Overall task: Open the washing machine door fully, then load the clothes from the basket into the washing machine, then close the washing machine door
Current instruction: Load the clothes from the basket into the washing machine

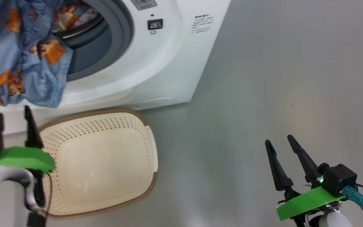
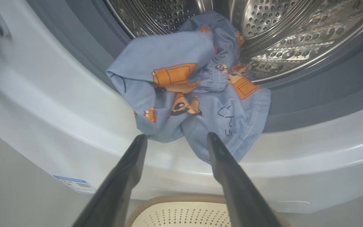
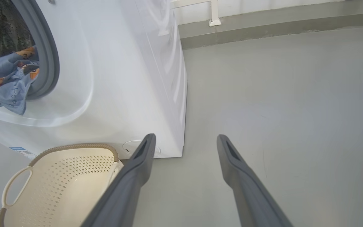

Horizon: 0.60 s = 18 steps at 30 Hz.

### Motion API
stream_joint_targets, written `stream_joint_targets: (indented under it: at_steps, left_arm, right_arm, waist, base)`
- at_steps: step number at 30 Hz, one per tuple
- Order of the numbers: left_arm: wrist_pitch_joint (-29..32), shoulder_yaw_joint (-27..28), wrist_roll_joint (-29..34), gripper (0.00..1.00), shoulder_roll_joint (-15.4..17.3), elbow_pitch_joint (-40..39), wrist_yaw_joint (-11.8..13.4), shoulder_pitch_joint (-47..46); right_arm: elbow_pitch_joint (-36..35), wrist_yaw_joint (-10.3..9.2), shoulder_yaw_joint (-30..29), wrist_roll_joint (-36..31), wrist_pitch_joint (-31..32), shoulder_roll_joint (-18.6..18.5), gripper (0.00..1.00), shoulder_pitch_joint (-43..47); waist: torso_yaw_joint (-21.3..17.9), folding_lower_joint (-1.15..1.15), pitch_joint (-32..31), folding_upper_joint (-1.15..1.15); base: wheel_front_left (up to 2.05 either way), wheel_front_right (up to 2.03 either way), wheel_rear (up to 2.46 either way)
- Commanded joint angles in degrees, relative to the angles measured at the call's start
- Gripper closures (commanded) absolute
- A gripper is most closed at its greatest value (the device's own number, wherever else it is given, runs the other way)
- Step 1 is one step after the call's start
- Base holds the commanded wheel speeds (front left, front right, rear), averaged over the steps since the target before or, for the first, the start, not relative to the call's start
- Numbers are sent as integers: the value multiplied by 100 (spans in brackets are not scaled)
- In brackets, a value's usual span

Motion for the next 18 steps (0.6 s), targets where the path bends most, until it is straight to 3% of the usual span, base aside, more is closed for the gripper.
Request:
stream_joint_targets:
  at_steps: [1, 10, 18]
  left_arm:
    - [-16, 220, -38, 0, 260, 48, 45, -197]
    - [-33, 338, -93, 0, 487, 861, -5, -934]
    - [-36, 465, -27, 0, 580, 1042, -27, -1320]
  right_arm:
    - [-128, 8, 143, -14, -27, -22, 0, -116]
    - [-173, 8, 138, -23, -27, -91, 0, -230]
    - [-202, 8, 120, -32, -27, -148, 0, -282]
  waist:
    - [-110, 0, 130, 0]
    - [-213, 0, 402, 0]
    - [-258, 0, 583, 0]
  base:
    - [0, 0, 0]
    - [0, 0, 0]
    - [0, 0, 0]
